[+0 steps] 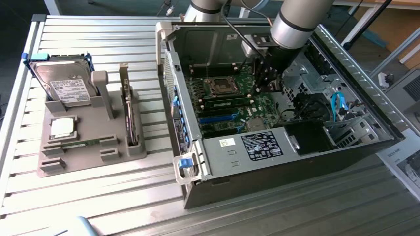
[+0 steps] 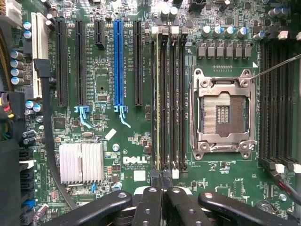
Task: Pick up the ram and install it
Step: 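Press down the ram until it locks into place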
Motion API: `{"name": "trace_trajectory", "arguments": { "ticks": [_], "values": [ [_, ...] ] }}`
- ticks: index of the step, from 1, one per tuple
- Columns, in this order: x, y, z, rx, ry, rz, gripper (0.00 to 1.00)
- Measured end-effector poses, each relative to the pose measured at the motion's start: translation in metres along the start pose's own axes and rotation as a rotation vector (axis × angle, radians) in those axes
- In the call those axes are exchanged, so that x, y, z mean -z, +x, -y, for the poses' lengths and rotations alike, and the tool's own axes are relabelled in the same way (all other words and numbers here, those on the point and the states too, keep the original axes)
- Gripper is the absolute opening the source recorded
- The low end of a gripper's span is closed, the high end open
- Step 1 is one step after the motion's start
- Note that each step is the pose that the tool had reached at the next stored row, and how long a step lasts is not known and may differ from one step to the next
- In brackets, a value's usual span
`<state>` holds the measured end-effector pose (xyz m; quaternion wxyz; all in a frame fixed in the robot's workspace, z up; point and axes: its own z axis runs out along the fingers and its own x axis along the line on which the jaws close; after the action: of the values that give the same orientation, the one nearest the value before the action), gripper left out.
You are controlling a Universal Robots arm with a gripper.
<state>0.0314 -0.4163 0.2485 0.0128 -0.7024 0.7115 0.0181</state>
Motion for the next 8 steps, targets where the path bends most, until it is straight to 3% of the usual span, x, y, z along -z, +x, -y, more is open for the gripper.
{"name": "trace_trajectory", "arguments": {
  "ticks": [8],
  "values": [
    [-0.0048, 0.0002, -0.0009, 0.000, 0.0001, 0.0000, 0.10]
  ]
}}
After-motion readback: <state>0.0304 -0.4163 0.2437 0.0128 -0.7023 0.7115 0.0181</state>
